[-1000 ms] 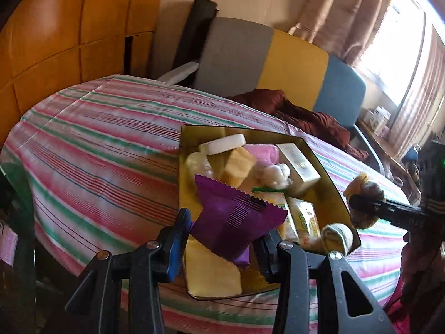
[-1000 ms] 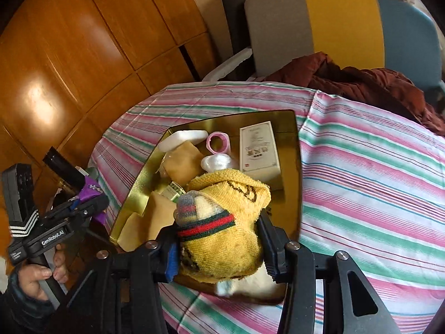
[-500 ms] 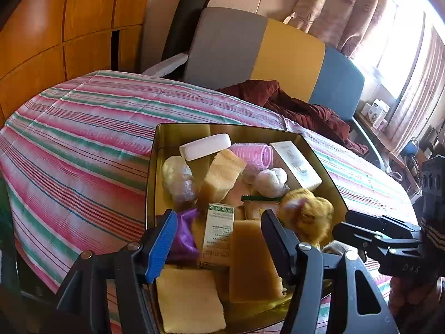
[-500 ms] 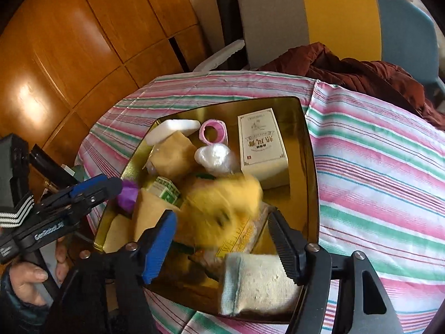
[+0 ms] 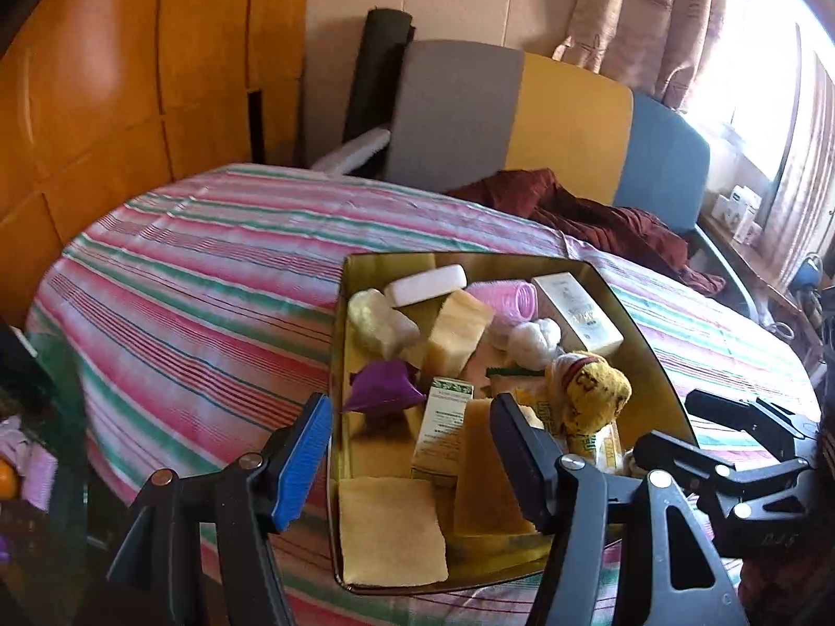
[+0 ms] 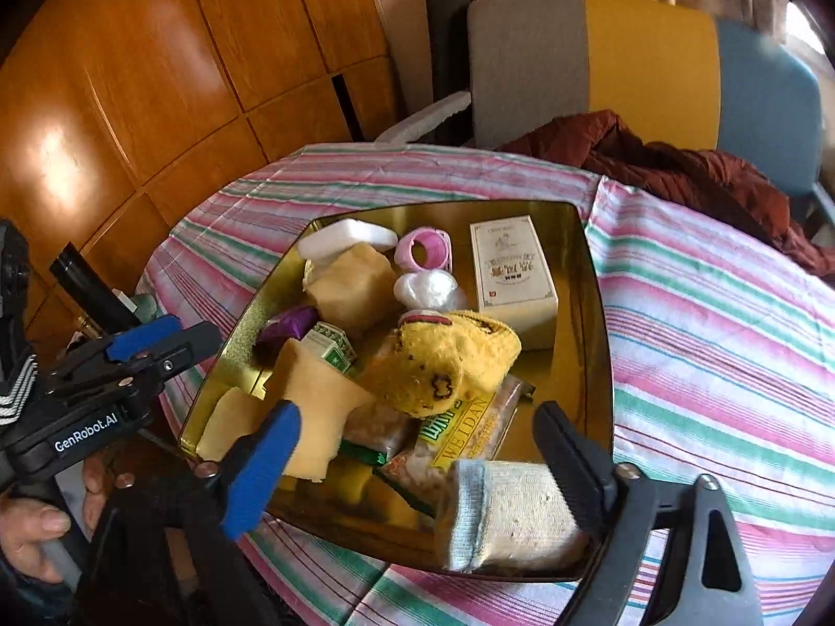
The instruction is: Organize objects
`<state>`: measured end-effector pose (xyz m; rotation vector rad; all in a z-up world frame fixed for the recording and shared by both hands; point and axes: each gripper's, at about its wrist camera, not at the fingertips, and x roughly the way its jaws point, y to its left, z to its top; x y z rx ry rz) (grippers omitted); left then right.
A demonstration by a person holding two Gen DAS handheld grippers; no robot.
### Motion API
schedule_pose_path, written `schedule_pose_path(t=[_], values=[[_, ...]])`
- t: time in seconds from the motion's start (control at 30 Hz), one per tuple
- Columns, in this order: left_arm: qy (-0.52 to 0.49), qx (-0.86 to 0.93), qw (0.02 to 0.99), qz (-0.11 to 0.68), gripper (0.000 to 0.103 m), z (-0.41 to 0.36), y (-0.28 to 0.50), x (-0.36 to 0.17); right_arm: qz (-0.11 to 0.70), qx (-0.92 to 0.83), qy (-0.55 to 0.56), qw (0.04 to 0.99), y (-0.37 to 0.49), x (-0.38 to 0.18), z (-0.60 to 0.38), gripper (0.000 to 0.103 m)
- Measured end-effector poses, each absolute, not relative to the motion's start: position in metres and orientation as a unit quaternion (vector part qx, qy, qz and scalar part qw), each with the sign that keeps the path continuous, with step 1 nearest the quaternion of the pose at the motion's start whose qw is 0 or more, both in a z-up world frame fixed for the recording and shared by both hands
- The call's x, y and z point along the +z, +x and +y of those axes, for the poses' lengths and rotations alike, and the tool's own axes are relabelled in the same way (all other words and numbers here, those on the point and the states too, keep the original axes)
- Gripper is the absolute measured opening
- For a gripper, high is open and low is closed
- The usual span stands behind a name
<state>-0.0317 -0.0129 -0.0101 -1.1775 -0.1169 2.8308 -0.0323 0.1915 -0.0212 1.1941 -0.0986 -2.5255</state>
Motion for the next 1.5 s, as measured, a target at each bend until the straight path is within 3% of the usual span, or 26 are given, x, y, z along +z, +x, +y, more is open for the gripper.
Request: schedule_pose_path(t=[0.1, 0.2, 1.5], values=[[-0.381, 0.924, 0.013, -0.025, 0.064, -0.01, -0.028, -0.006, -0.025, -0.896, 0.412, 0.163, -0.028, -0.017, 0.188, 0.101], [-0.375, 0.927, -0.012, -0.003, 0.064, -0.003, -0.024, -0.002, -0.023, -0.901, 0.404, 0.157, -0.024, -0.013, 0.187, 0.103], [-0.347, 0.938, -0.003, -0.002, 0.064, 0.023, 0.004, 0.01, -0.025, -0.908, 0.4, 0.125, 0.003, -0.02, 0.194, 0.103]])
